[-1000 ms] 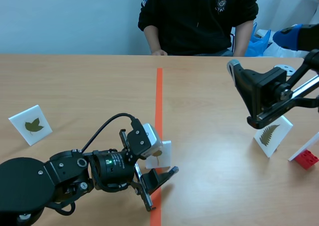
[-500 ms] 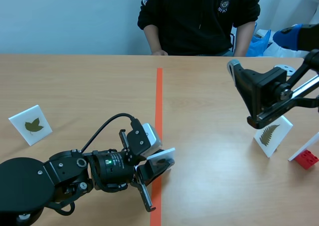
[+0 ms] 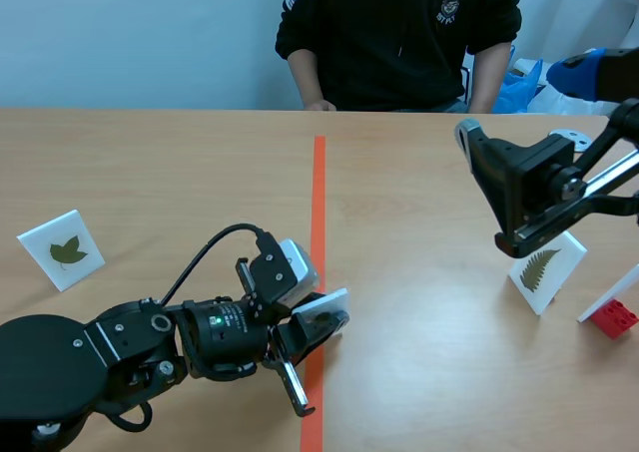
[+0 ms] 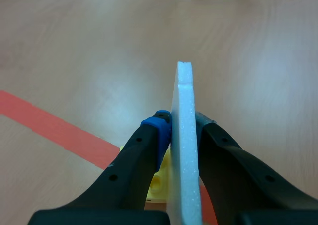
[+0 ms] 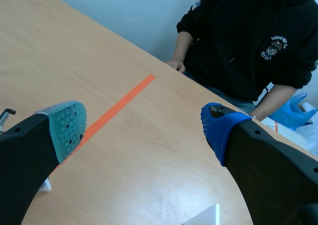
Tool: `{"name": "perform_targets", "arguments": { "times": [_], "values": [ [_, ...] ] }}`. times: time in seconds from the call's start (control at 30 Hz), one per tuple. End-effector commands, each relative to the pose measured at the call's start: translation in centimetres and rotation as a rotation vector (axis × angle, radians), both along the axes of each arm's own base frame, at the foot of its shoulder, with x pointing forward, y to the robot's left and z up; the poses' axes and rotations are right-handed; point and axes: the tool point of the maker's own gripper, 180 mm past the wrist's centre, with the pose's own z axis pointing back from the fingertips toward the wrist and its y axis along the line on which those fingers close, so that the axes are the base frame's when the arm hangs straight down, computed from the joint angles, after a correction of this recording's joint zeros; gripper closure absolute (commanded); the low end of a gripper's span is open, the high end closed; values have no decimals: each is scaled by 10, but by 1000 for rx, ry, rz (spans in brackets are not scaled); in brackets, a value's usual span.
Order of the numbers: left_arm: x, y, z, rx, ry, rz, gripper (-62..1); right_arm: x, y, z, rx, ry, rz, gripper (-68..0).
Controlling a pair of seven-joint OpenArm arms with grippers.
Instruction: Sort the leaf by its shape. The table is split by an orange tape line. A compound leaf with several leaflets goes to the left side, a simple leaf with one blade goes to the right side. Return to the home posture when a red brick is placed on the table.
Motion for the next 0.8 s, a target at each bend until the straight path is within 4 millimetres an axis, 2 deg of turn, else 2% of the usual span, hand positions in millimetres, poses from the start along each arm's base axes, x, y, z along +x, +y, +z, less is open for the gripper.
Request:
{"name": "perform_targets", "arguments": {
  "times": [0.0,0.17,0.3,0.53,0.77],
  "values": [
    [14,1,16,-60,-11,48,-47,3,-2,8,-5,-34,-1,-475],
    [41,27,26,-117,26,202,-47,3,-2,8,-5,-34,-1,-475],
    [55,56,32,-142,24,307,-47,3,-2,8,-5,-34,-1,-475],
    [68,123,34,-141,17,486,-47,3,-2,9,-5,-35,-1,-475],
    [74,193,36,-138,-6,681,-47,3,-2,8,-3,-34,-3,-475]
  ]
}}
